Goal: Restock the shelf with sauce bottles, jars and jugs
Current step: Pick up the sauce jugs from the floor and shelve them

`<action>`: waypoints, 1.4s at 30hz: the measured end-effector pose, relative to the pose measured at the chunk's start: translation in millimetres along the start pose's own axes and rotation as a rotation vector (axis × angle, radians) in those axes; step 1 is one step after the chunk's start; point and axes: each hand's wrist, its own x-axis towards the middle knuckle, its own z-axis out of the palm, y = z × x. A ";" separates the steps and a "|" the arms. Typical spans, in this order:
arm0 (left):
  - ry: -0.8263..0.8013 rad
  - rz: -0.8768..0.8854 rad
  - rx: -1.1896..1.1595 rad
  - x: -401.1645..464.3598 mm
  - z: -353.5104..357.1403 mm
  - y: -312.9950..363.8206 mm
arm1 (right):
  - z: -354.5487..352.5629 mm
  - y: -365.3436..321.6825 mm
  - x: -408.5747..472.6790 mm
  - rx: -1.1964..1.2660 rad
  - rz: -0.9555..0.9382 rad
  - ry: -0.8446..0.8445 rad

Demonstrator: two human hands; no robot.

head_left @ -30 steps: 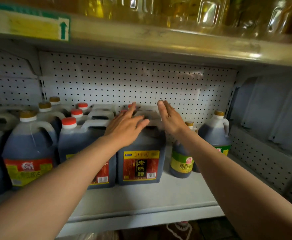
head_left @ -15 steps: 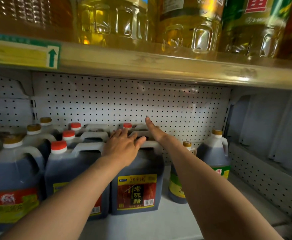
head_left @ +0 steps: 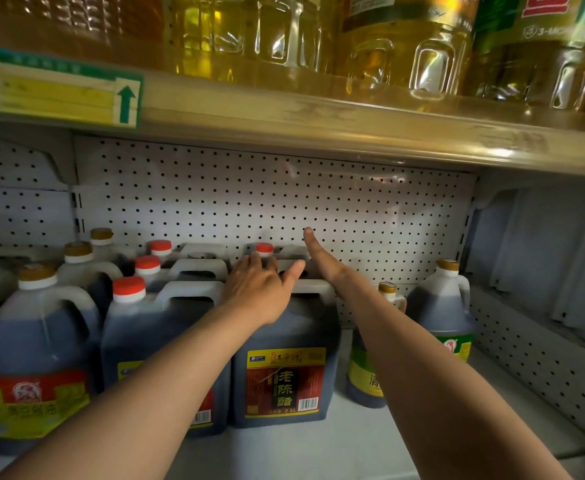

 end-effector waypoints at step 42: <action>0.177 0.057 -0.366 -40.5 -58.0 -10.2 | -20.2 -23.5 -96.4 -0.076 -0.293 0.331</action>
